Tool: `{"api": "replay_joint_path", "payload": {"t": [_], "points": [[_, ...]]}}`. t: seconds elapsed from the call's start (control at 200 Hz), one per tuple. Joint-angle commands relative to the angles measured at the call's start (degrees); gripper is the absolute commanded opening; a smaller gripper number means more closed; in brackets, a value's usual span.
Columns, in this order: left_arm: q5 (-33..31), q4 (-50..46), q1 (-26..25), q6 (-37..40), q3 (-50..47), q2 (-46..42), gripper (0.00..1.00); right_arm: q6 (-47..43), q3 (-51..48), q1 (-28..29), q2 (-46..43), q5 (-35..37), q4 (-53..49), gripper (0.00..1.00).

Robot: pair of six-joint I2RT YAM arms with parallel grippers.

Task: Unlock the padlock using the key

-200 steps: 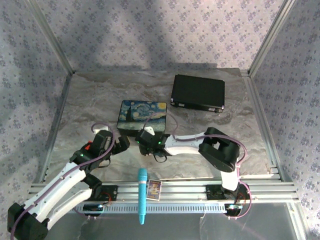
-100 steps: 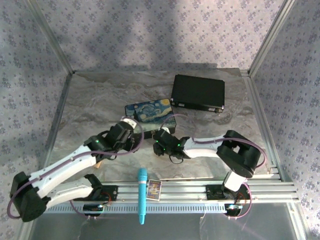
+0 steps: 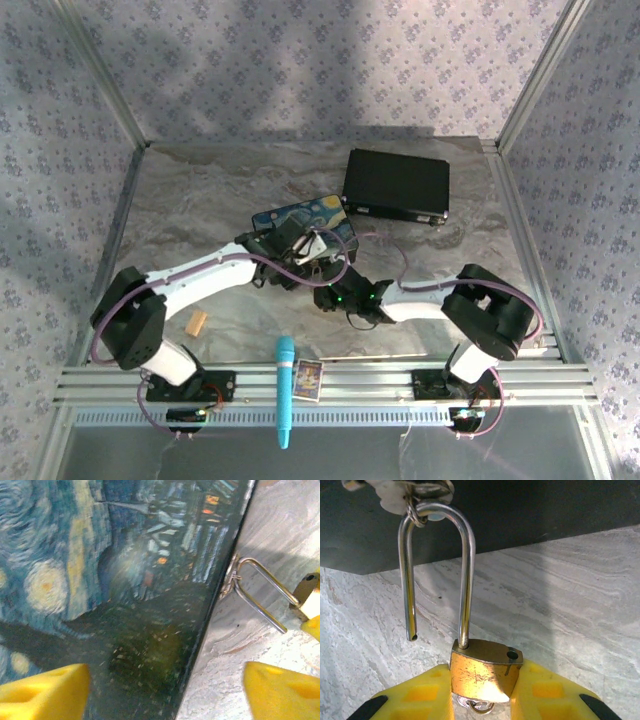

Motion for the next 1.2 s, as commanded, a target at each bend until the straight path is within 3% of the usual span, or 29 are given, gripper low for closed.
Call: {"api": "replay_joint_path", "payload": {"t": [0.0, 0.175, 0.305, 0.38, 0.59, 0.89, 1.194], "points": [[1.85, -1.10, 0.73, 3.94, 1.83, 2.39, 0.67, 3.66, -1.49, 0.03, 1.21, 1.08, 3.61, 0.26], [1.44, -2.27, 0.82, 4.24, 1.70, 5.79, 0.53, 4.06, -1.53, 0.39, 1.54, 2.11, 4.53, 0.25], [3.06, -2.99, 1.46, 4.80, 0.90, 7.07, 0.48, 5.31, -1.10, -0.34, 3.00, 1.35, 5.87, 0.24], [3.29, -5.41, 2.21, 4.95, 1.69, 8.96, 0.40, 7.37, -0.65, -1.32, 4.65, 0.18, 7.77, 0.23], [4.22, -6.00, 1.38, 5.50, 0.29, 9.88, 0.39, 15.70, -5.45, -2.61, 6.89, 3.16, 20.27, 0.21], [4.20, -5.86, 0.14, 5.61, -0.47, 10.20, 0.39, 18.46, -6.14, -3.90, 6.74, 4.94, 23.08, 0.20], [4.57, -5.73, 0.04, 8.00, -0.92, 11.57, 0.38, 21.44, -6.30, -5.32, 9.19, 4.45, 34.56, 0.18]]}}
